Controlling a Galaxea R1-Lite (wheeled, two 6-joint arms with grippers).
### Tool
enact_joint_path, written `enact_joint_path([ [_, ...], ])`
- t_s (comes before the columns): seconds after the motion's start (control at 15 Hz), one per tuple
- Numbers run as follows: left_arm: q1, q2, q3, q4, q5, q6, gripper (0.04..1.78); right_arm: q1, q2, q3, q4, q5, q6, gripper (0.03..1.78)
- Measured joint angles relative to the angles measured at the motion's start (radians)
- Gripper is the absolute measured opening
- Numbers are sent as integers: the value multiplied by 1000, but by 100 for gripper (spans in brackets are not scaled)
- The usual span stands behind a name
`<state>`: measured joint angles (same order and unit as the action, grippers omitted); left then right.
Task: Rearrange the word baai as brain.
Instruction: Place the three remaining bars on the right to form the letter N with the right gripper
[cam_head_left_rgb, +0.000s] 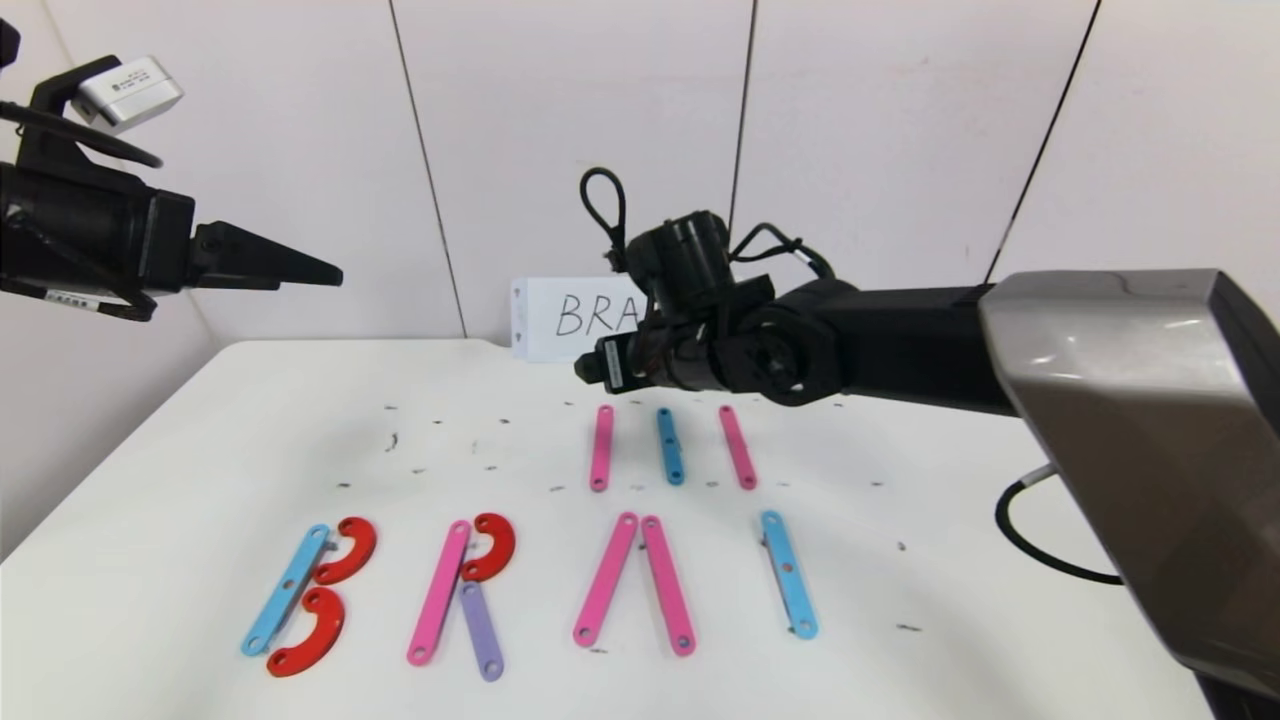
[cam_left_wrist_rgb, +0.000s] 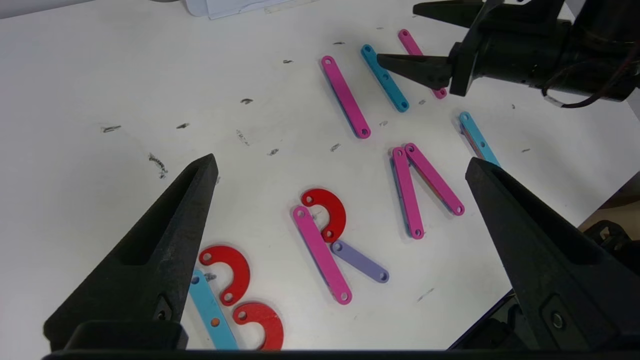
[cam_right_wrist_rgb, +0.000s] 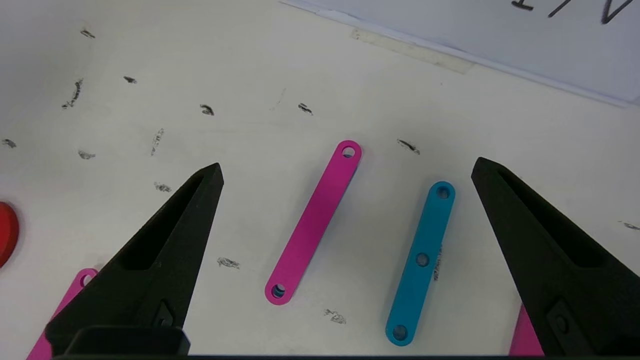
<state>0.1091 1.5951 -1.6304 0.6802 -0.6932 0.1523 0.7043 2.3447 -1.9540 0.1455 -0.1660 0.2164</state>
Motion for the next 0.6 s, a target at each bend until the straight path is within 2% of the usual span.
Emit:
enact_joint_path([
  [0.13,0,-1,0,0,0,0,174,8,39,-1,-21,-9,9,174],
  [0.33,1,-2,1,0,0,0,174,17,104,-1,-89,-51,11,174],
  [0.6,1,1,0,-1,1,0,174,27,176,-1,-147,-59,10,174],
])
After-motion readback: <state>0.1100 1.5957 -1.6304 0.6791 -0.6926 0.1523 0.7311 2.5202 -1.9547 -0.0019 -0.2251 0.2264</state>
